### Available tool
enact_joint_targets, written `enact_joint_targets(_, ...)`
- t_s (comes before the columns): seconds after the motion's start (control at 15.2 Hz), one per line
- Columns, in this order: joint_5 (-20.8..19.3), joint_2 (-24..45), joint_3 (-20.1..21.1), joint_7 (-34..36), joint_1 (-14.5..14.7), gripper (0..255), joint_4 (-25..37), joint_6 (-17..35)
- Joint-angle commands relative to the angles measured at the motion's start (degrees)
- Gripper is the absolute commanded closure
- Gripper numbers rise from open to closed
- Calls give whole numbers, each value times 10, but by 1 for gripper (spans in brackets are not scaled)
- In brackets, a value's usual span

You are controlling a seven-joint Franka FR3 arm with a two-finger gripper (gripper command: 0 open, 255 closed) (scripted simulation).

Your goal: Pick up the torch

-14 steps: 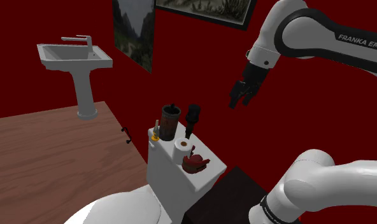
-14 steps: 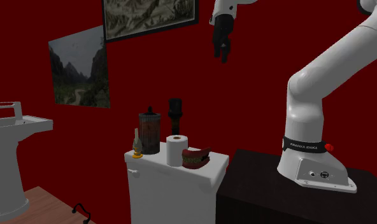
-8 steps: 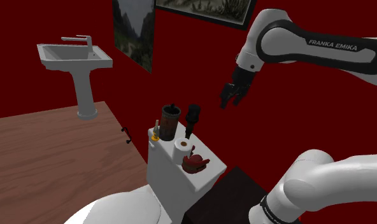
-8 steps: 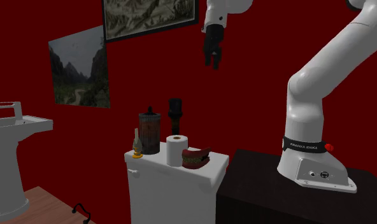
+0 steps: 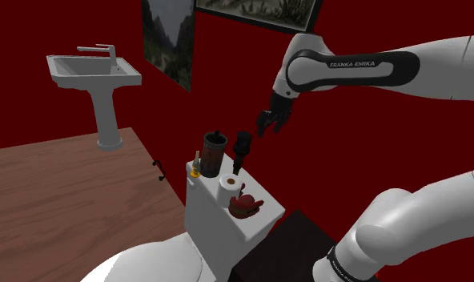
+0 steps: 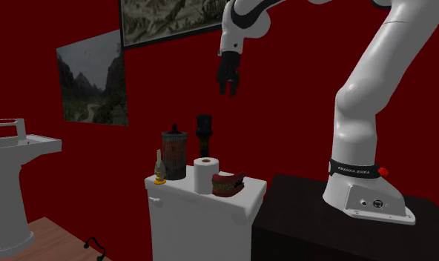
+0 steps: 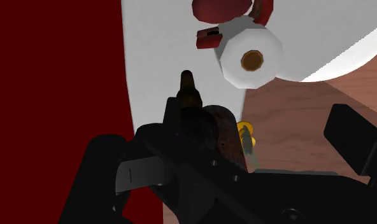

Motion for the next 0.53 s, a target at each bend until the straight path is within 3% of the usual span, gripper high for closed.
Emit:
enact_joint_targets(0.0, -4, 44, -1, -3, -2, 0, 15, 32)
enact_joint_targets(0.46, -18, 193, -8, -15, -9, 0, 92, 112)
